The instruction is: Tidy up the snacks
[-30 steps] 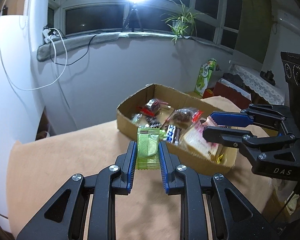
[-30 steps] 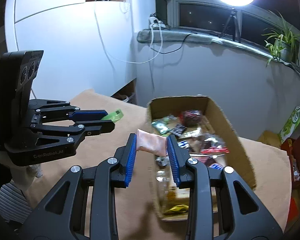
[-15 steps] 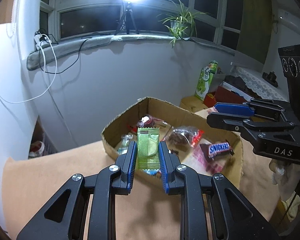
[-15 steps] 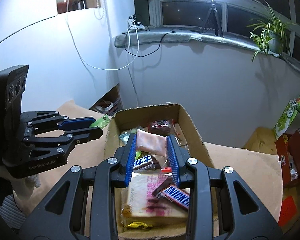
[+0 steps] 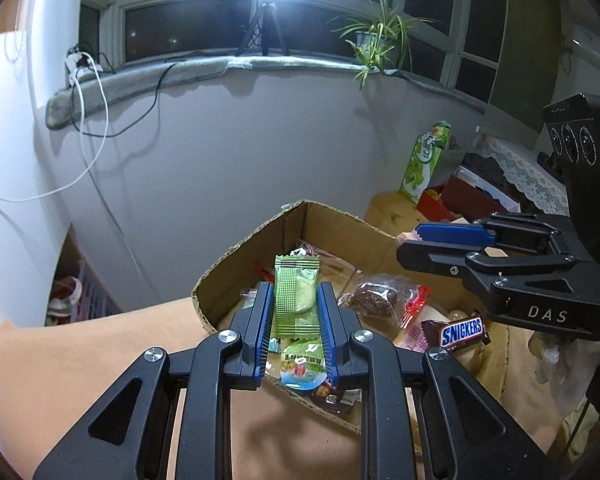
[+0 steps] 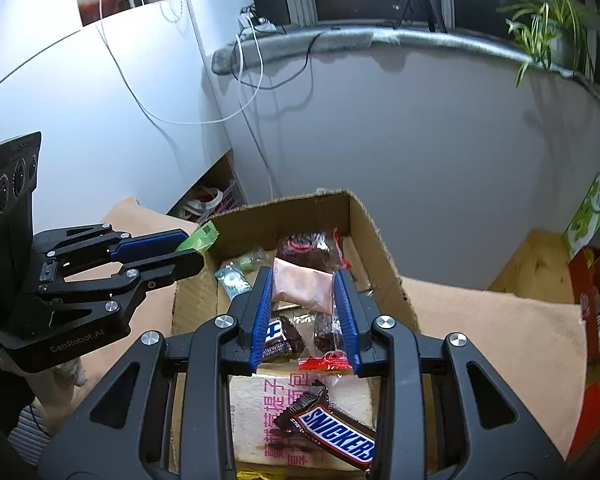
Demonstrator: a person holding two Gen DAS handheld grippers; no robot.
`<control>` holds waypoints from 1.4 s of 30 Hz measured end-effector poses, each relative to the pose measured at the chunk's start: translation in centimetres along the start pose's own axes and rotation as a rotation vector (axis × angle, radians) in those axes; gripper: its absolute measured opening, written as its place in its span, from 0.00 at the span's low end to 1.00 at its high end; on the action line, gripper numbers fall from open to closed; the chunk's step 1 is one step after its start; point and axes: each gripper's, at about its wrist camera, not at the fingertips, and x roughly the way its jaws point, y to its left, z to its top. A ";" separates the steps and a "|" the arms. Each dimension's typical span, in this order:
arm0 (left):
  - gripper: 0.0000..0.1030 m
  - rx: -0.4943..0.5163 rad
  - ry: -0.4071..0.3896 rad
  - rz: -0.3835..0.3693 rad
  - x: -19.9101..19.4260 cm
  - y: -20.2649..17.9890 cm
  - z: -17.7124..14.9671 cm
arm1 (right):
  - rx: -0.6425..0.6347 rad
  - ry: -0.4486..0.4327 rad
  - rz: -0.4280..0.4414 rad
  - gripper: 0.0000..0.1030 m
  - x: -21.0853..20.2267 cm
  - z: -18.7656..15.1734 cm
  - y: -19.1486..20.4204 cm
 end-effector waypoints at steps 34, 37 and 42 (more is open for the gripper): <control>0.63 0.026 0.013 0.060 -0.3 -1.5 -0.9 | 0.035 -0.076 -0.113 0.86 -3.2 -0.6 -0.2; 0.64 0.026 0.007 0.063 -0.7 -1.6 -0.9 | 0.034 -0.080 -0.119 0.86 -3.7 -0.9 0.0; 0.67 0.021 -0.003 0.067 -1.5 -1.8 -1.1 | 0.039 -0.089 -0.126 0.86 -4.6 -1.3 0.2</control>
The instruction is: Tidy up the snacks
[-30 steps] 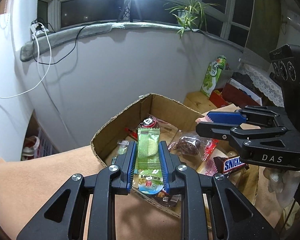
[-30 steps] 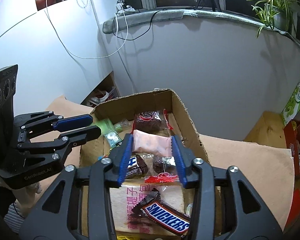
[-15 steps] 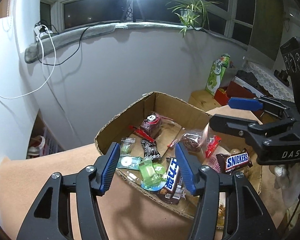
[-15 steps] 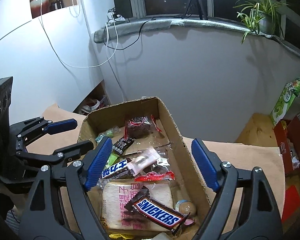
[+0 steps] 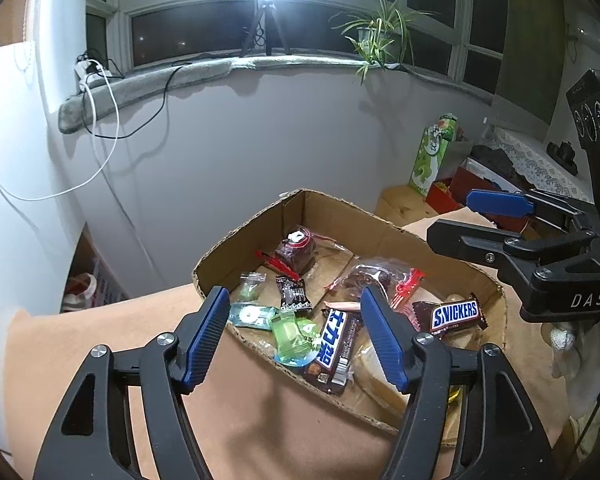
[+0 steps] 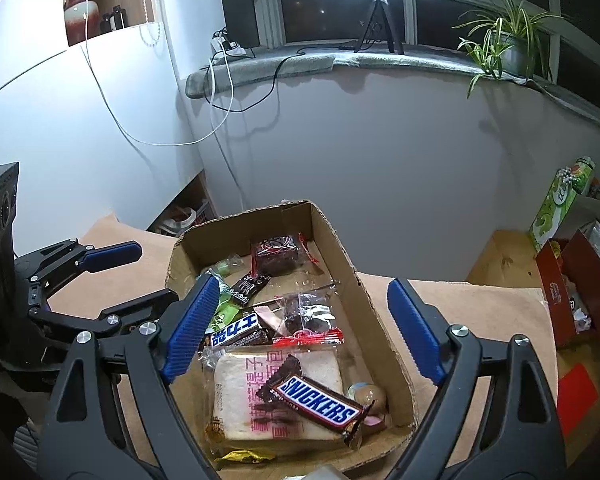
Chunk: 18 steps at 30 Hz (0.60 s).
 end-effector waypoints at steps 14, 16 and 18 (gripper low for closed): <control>0.68 -0.042 -0.069 -0.003 -4.2 -0.7 -1.0 | -0.037 -0.083 -0.043 0.86 -4.6 -1.6 2.1; 0.68 -0.049 -0.078 -0.006 -4.6 -0.8 -1.2 | -0.041 -0.096 -0.055 0.86 -5.4 -2.1 2.5; 0.68 -0.055 -0.088 0.000 -5.3 -0.9 -1.5 | -0.044 -0.103 -0.067 0.86 -6.0 -2.7 2.7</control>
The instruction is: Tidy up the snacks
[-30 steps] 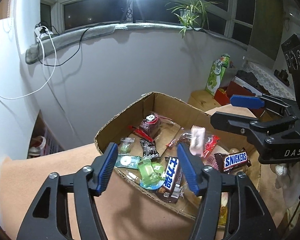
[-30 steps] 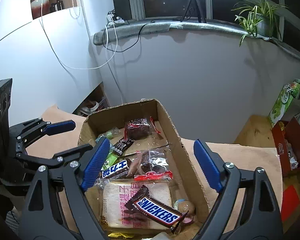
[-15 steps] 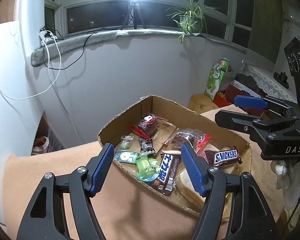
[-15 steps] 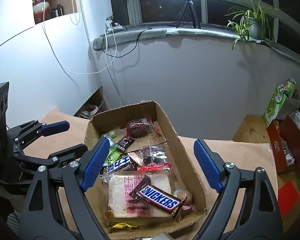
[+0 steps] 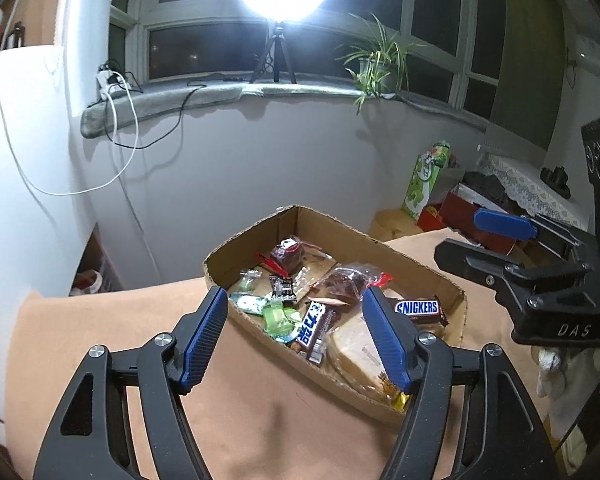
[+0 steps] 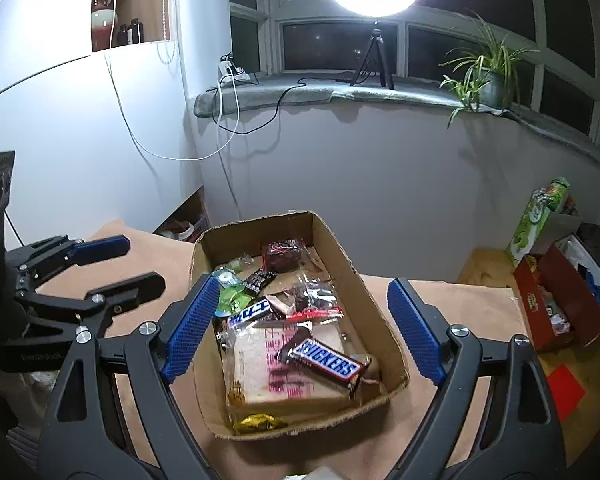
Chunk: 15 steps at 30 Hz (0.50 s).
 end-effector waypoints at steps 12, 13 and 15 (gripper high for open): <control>0.68 0.002 -0.047 0.050 -3.6 -1.2 -1.2 | 0.035 -0.004 -0.004 0.86 -2.7 -2.1 0.2; 0.69 -0.001 -0.048 0.048 -3.8 -1.3 -1.3 | 0.034 -0.001 -0.004 0.86 -2.7 -2.2 0.2; 0.72 -0.003 -0.050 0.050 -4.1 -1.5 -1.5 | 0.033 0.007 -0.007 0.86 -2.8 -2.6 0.2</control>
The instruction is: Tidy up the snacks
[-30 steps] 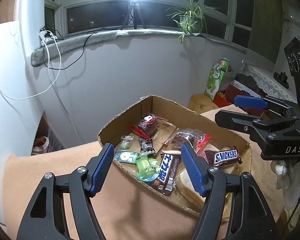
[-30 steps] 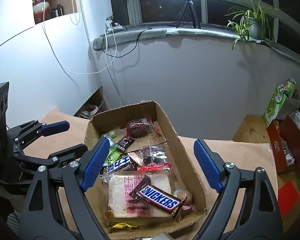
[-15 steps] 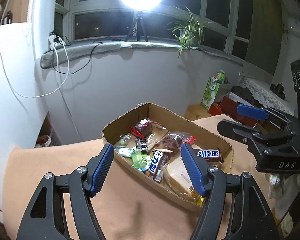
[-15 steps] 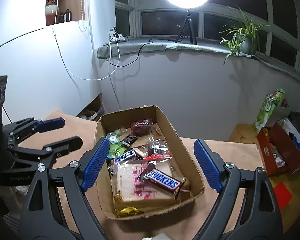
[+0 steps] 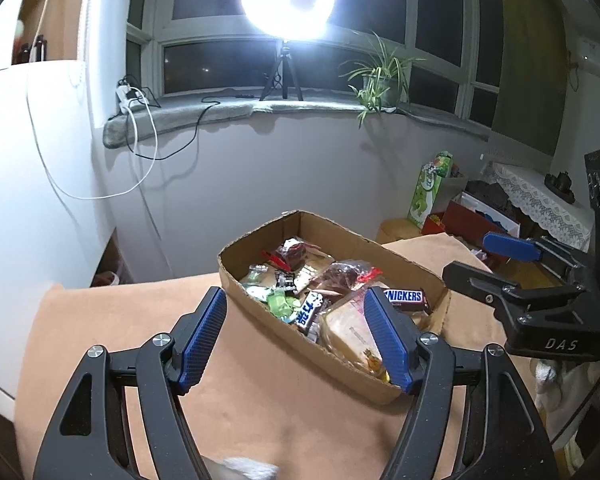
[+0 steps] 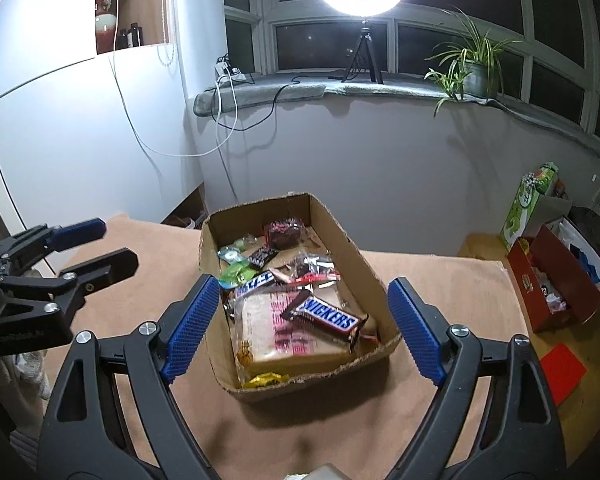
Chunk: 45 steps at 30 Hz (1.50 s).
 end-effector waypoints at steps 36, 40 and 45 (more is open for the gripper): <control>0.75 0.002 -0.022 0.027 -1.7 -1.1 -0.3 | 0.007 0.000 -0.005 0.86 -1.2 -1.1 0.1; 0.75 0.004 -0.020 0.027 -1.7 -1.1 -0.3 | 0.007 0.003 -0.006 0.86 -1.2 -1.1 0.1; 0.75 0.001 -0.012 0.026 -1.7 -1.1 -0.3 | 0.008 0.006 -0.006 0.86 -1.2 -1.3 0.0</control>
